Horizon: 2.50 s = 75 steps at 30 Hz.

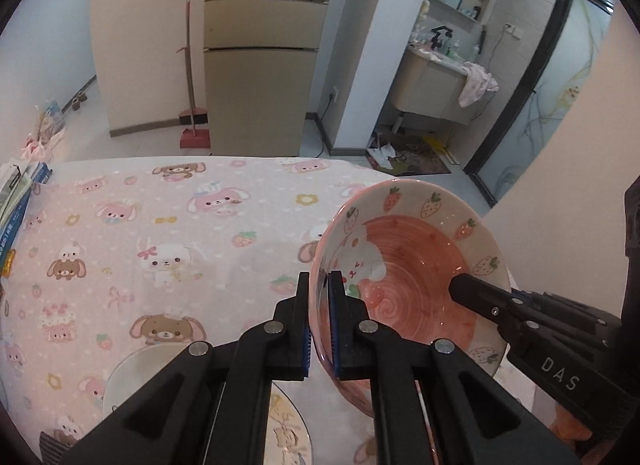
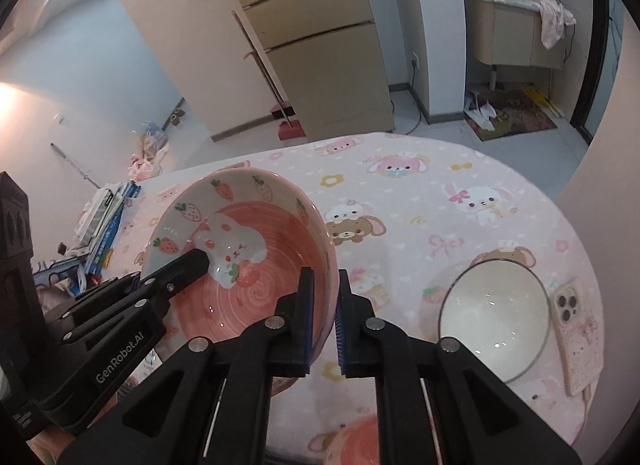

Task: Organize plates and bowls
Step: 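Lift the pink bowl with both grippers and carry it toward the black-rimmed white bowl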

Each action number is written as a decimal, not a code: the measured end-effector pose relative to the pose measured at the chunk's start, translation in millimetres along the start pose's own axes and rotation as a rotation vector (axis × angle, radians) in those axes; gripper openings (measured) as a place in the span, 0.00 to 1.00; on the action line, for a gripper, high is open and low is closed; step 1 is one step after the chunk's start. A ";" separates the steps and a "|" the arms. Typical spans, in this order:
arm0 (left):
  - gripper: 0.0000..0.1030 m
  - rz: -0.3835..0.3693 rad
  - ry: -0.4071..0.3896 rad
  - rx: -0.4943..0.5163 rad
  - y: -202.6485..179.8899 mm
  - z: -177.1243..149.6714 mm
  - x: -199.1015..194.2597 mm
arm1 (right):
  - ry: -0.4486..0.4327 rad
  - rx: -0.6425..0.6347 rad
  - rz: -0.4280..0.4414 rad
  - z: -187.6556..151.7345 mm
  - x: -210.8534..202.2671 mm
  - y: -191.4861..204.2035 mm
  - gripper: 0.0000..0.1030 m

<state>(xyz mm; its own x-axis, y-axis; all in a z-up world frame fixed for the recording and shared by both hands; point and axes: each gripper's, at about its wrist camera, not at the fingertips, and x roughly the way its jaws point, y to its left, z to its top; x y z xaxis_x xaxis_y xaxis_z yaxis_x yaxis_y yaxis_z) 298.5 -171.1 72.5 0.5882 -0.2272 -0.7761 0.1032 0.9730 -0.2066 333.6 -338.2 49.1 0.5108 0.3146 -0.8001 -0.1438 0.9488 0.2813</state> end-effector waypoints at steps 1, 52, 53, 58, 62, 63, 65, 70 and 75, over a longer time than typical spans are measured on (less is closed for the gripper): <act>0.08 -0.010 -0.007 0.006 -3.8 -3.4 -5.2 | -0.015 -0.015 -0.006 -4.9 -9.9 1.4 0.09; 0.11 -0.054 0.055 0.290 -106.4 -145.7 15.6 | -0.006 -0.001 -0.140 -151.6 -52.3 -71.0 0.12; 0.11 -0.052 0.058 0.296 -107.6 -147.1 17.9 | -0.010 0.001 -0.143 -152.0 -51.3 -72.3 0.12; 0.16 -0.037 0.069 0.329 -113.2 -156.6 29.3 | -0.043 -0.020 -0.193 -152.0 -50.2 -71.8 0.12; 0.16 -0.012 0.069 0.348 -115.3 -160.9 34.4 | -0.029 -0.023 -0.203 -153.4 -43.1 -74.5 0.12; 0.16 -0.005 0.068 0.353 -115.7 -161.2 35.7 | -0.025 -0.024 -0.207 -154.4 -41.0 -75.0 0.12; 0.16 0.010 0.062 0.366 -116.9 -163.1 36.9 | -0.023 -0.033 -0.220 -156.6 -37.1 -74.4 0.12; 0.17 0.041 0.046 0.391 -121.2 -166.8 36.8 | -0.021 -0.052 -0.243 -158.9 -32.2 -73.4 0.12; 0.17 0.057 0.035 0.400 -122.4 -168.0 37.1 | -0.029 -0.073 -0.263 -160.5 -30.9 -72.8 0.12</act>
<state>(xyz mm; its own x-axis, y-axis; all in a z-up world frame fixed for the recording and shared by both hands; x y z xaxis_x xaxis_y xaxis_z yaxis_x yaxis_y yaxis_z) 172.9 -305.5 -31.1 0.5747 -0.1672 -0.8011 0.3797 0.9216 0.0801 192.3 -412.5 -31.6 0.5629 0.0567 -0.8245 -0.0630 0.9977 0.0256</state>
